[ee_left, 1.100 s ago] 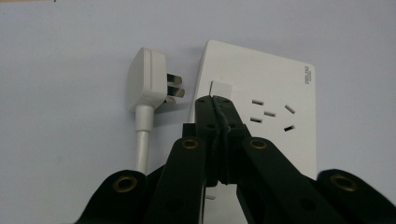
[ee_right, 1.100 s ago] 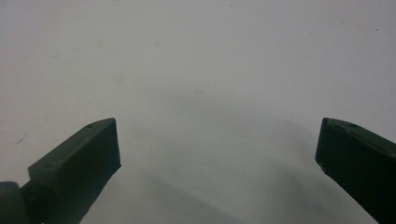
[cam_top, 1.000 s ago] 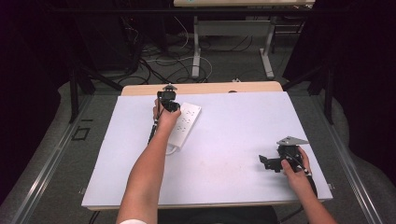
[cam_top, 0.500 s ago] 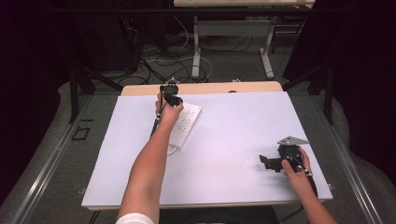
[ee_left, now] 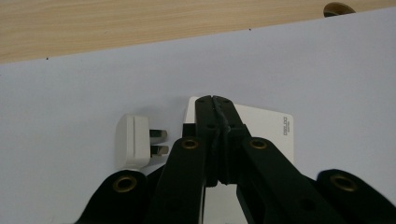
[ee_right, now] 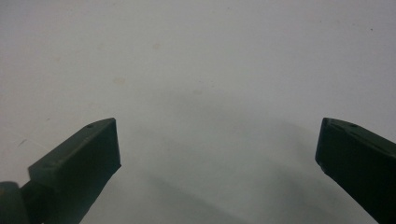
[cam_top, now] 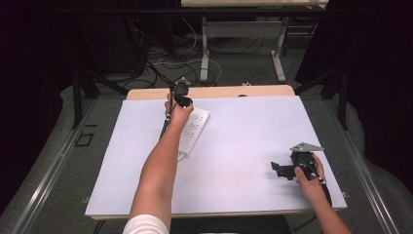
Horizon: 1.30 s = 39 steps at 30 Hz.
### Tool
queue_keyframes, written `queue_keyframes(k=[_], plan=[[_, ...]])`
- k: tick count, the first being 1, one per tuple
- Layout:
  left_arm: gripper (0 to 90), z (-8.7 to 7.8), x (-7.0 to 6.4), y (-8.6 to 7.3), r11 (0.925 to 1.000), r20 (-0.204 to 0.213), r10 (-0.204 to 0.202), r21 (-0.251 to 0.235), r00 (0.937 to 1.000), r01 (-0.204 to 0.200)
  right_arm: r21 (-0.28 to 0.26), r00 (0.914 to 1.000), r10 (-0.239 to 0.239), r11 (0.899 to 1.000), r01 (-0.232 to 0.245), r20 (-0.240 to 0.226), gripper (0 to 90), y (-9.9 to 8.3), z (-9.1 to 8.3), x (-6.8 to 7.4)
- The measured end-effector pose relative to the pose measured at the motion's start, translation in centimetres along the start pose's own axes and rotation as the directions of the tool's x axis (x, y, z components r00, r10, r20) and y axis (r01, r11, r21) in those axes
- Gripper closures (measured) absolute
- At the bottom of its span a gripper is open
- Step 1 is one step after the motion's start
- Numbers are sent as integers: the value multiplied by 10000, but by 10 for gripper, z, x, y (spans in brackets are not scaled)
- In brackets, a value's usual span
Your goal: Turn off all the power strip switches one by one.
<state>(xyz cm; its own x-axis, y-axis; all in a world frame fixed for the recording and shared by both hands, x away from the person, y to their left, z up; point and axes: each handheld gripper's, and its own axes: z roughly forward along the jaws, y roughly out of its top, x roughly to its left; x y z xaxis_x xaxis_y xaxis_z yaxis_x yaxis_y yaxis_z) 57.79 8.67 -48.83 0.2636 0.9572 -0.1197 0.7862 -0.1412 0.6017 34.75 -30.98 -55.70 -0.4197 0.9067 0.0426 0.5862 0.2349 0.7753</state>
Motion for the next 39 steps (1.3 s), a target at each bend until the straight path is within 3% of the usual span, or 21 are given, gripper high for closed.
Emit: queue_keyframes(k=[3, 12, 22, 33, 39], plan=[[900, 5, -1, 0, 9999, -52, 103, 88, 9999, -102, -22, 10000, -9, 10000, 9, 8, 0, 0, -1, 0], [900, 17, 1, -3, 9993, -27, -224, 284, 9997, 225, -58, 10000, 6, 10000, -6, 8, 0, -1, -2, -2], [900, 22, -1, -6, 9982, -69, -75, 588, 9999, 79, -68, 10000, 2, 10000, -2, 4, 0, -1, -3, -1], [900, 26, 2, -10, 9966, -126, -219, 788, 9997, 229, -59, 10000, 18, 10000, -18, -1, 0, -1, -3, -1], [900, 26, 2, -12, 9982, -98, -108, 584, 9999, 113, -41, 10000, -6, 10000, 6, 4, 0, -1, -3, 0]])
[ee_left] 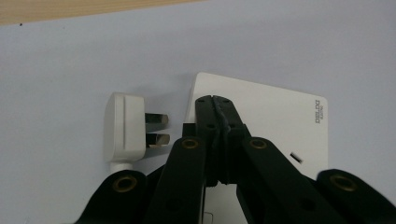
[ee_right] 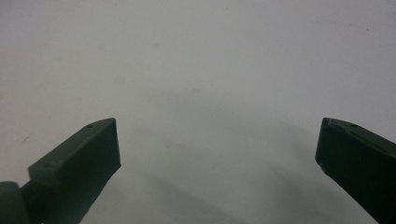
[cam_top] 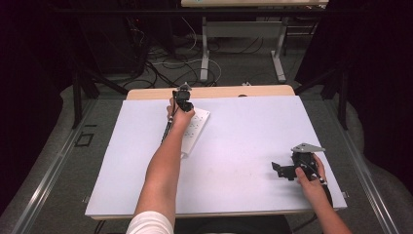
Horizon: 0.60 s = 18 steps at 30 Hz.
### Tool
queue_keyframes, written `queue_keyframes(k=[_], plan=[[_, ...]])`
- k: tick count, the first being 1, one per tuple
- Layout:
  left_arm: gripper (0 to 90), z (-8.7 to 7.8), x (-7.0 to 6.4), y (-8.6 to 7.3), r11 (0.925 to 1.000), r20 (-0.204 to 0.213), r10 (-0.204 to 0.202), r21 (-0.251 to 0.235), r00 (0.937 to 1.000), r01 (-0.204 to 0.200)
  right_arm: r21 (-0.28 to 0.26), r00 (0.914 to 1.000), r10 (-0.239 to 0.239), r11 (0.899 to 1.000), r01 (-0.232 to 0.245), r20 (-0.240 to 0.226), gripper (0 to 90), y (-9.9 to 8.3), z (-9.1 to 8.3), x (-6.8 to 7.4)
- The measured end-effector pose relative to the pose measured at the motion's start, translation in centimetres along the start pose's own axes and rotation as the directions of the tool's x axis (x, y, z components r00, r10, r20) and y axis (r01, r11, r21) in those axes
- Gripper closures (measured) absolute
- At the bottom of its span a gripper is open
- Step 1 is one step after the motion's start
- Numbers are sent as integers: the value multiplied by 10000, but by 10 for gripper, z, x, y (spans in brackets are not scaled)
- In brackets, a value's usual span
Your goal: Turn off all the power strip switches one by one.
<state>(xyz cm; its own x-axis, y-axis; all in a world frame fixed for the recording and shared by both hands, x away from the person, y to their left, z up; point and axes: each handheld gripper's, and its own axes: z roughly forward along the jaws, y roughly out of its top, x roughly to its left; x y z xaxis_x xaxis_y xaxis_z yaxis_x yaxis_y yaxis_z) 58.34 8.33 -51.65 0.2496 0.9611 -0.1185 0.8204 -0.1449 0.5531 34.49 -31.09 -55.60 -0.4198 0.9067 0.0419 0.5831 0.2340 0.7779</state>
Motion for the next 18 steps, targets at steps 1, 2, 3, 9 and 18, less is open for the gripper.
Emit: queue_keyframes(k=[1, 2, 3, 9, 18], plan=[[900, 0, 0, -1, 9999, -26, 103, -14, 9999, -103, 0, 10000, -6, 10000, 6, -2, 0, 0, 0, 0], [900, 1, 0, -1, 9998, -66, 174, 8, 9998, -174, 2, 10000, -8, 10000, 8, -6, 0, 0, 0, 0], [900, 1, 0, -3, 9996, -105, 273, -33, 9996, -273, 6, 10000, -17, 10000, 17, -8, 0, 0, 0, 0], [900, 1, 1, -3, 9999, 2, 101, -88, 9999, -101, -8, 10000, -25, 10000, 25, -8, 0, 0, -1, 0], [900, -3, 1, -3, 10000, -1, 60, 2, 10000, -60, 27, 10000, -79, 10000, 79, -30, 0, 0, 1, 0]])
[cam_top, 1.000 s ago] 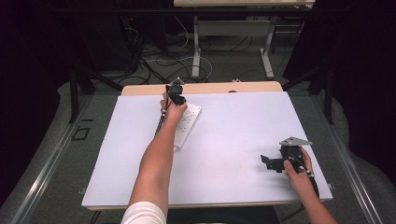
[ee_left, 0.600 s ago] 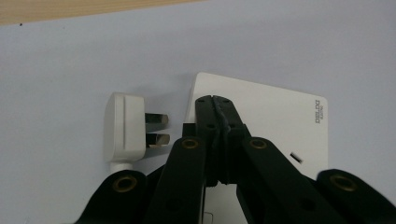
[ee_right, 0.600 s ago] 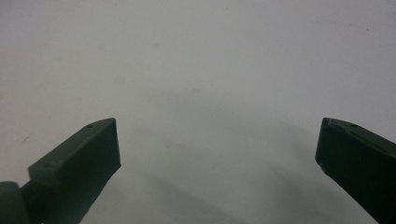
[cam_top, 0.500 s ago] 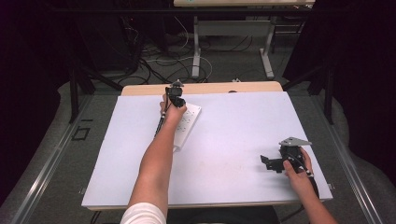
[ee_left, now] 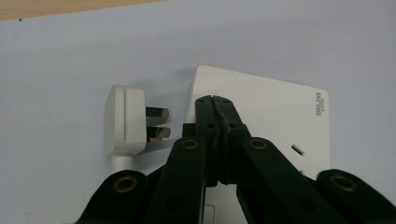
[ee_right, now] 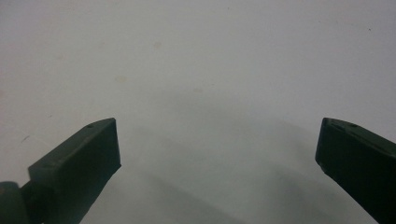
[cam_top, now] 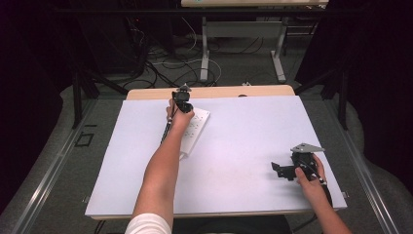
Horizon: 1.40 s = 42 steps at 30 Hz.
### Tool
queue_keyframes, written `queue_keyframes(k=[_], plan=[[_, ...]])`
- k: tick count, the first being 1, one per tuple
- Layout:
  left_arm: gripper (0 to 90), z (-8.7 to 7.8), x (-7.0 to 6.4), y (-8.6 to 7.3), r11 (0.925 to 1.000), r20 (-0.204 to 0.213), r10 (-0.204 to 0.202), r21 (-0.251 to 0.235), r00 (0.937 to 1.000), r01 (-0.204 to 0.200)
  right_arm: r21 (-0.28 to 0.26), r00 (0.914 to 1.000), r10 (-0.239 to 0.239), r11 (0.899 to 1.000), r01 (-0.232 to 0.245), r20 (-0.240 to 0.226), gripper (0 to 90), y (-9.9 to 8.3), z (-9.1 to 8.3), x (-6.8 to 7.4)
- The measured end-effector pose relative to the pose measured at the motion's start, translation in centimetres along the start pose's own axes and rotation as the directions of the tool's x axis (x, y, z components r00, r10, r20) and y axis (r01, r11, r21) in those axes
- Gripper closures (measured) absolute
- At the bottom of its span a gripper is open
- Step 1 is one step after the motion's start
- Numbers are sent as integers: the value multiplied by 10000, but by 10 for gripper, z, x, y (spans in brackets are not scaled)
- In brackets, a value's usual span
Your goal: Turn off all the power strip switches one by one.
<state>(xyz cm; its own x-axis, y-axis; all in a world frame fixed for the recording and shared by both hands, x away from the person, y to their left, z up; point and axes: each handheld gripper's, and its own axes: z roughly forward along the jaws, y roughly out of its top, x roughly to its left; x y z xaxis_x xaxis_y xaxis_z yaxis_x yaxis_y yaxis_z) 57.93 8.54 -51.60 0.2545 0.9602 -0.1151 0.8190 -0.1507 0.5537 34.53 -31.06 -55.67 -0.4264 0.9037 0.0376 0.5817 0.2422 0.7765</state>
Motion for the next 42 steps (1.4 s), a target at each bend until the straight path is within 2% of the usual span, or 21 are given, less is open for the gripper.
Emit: queue_keyframes(k=[8, 19, 22, 23, 25, 27, 31, 34, 35, 39, 42], plan=[[900, -10, 1, 0, 10000, 65, 22, -71, 10000, -22, -10, 10000, -48, 10000, 48, 6, 0, 0, 0, 1], [900, -28, 0, -3, 9997, 456, -67, -247, 9989, 78, -10, 10000, -61, 10000, 61, 5, 0, 0, 0, 0], [879, -33, -1, -6, 9993, 447, 81, -381, 9990, -64, 9, 10000, -33, 10000, 33, 8, 0, 0, 0, 1], [878, -34, -1, -8, 9990, 545, -37, -449, 9985, 61, 7, 10000, -35, 10000, 35, 5, 0, 0, 0, 1], [858, -37, 0, -10, 9991, 605, 130, -410, 9981, -105, -1, 10000, -38, 10000, 38, 4, 0, 0, 0, 1], [834, -40, 0, -12, 9993, 739, 33, -373, 9973, -5, -3, 10000, -38, 10000, 38, 8, 0, 0, 0, 1], [774, -46, 1, -17, 9994, 981, 91, -336, 9951, -58, 17, 10000, 15, 10000, -15, 18, 0, 0, 0, 1], [719, -52, 1, -21, 9987, 963, 433, -320, 9944, -404, 12, 10000, -31, 10000, 31, 2, 0, 0, 0, 1], [707, -54, 1, -23, 9989, 1040, 386, -288, 9938, -358, 16, 10000, -35, 10000, 35, -4, 0, 0, 0, 1], [648, -66, 2, -29, 9961, 1127, 715, -587, 9911, -652, 10, 10000, -62, 10000, 62, -1, 0, 1, 0, 1], [605, -73, 2, -34, 9918, 1228, 1091, -792, 9864, -998, -23, 10000, -49, 10000, 49, -27, 0, 1, 0, 1]])
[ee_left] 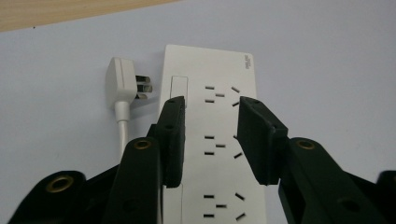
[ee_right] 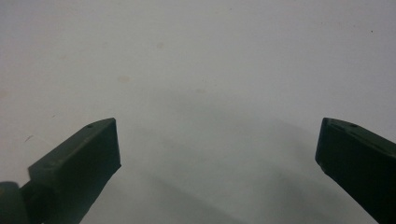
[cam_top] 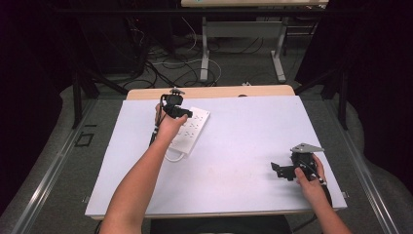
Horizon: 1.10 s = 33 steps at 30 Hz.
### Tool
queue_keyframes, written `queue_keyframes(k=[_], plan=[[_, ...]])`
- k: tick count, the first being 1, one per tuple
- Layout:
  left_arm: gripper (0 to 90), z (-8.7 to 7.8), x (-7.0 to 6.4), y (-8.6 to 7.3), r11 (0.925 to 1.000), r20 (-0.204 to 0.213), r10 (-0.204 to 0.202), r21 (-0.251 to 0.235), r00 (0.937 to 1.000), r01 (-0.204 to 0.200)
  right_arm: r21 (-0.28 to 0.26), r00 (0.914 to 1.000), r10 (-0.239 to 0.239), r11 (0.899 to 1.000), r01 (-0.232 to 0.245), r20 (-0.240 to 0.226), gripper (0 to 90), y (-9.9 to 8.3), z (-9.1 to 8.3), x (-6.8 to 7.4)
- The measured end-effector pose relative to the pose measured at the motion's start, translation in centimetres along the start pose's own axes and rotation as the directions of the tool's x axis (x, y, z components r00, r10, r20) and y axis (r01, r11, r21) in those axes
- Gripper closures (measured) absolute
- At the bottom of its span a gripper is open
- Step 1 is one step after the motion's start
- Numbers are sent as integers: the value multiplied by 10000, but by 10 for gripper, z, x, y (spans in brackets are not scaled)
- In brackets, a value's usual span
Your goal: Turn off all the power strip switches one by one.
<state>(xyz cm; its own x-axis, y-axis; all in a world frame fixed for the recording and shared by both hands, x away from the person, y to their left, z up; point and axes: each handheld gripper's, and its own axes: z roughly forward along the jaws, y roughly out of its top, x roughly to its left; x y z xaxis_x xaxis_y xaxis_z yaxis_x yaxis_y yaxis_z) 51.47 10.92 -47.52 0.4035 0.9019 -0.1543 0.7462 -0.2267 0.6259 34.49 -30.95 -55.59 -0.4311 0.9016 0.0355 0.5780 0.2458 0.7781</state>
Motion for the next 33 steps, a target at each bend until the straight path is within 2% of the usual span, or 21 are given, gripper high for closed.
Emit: queue_keyframes(k=[2, 5, 6, 7, 11, 12, 14, 15, 16, 19, 22, 24, 26, 29, 33], plan=[[580, -5, -2, -3, 9999, 54, 110, 55, 9999, -110, -17, 10000, -14, 10000, 14, -4, 0, 0, 0, 0], [544, -12, -4, -9, 9987, 206, 474, -207, 9987, -470, -9, 10000, -4, 10000, 4, -1, 0, 0, 0, 0], [526, -15, -6, -11, 9985, 220, 435, -334, 9988, -428, -7, 10000, -1, 10000, 1, 0, 0, 0, 0, 0], [507, -18, -6, -13, 9972, 222, 650, -390, 9976, -641, -2, 10000, 8, 10000, -8, -1, 0, 0, 0, 0], [481, -28, -8, -21, 9971, 661, 528, -577, 9964, -490, -1, 10000, 8, 10000, -8, 10, 0, 0, 0, 1], [468, -31, -7, -23, 9951, 714, 781, -668, 9944, -734, -22, 10000, 49, 10000, -49, 28, 0, 1, 0, 1], [423, -37, -8, -27, 9932, 802, 854, -862, 9931, -784, -26, 10000, -11, 10000, 11, 16, 0, 1, 0, 1], [393, -40, -9, -29, 9933, 810, 761, -932, 9938, -685, -28, 10000, 2, 10000, -2, 11, 0, 0, 0, 1], [374, -43, -8, -31, 9920, 851, 957, -905, 9918, -880, -24, 10000, 4, 10000, -4, 11, 0, 0, 0, 0], [306, -49, -8, -37, 9896, 807, 1086, -1038, 9908, -1000, -19, 10000, 18, 10000, -18, 8, 0, 0, 0, 0], [297, -57, -8, -43, 9845, 979, 1306, -1300, 9866, -1174, -37, 10000, -28, 10000, 28, 18, 0, 1, -1, 1], [285, -62, -7, -48, 9833, 983, 1305, -1405, 9866, -1160, -33, 10000, -14, 10000, 14, 18, 0, 1, -1, 1], [265, -66, -7, -53, 9853, 955, 1074, -1430, 9896, -931, -4, 10000, 22, 10000, -22, 24, 0, 1, 0, 1], [251, -71, -3, -64, 9883, 1353, 707, -1439, 9883, -510, -22, 10000, 21, 10000, -21, 30, 0, 1, -1, 1], [186, -80, 1, -81, 9872, 1473, 529, -1569, 9877, -295, -30, 10000, 46, 10000, -46, 55, 0, 1, -1, 0]])
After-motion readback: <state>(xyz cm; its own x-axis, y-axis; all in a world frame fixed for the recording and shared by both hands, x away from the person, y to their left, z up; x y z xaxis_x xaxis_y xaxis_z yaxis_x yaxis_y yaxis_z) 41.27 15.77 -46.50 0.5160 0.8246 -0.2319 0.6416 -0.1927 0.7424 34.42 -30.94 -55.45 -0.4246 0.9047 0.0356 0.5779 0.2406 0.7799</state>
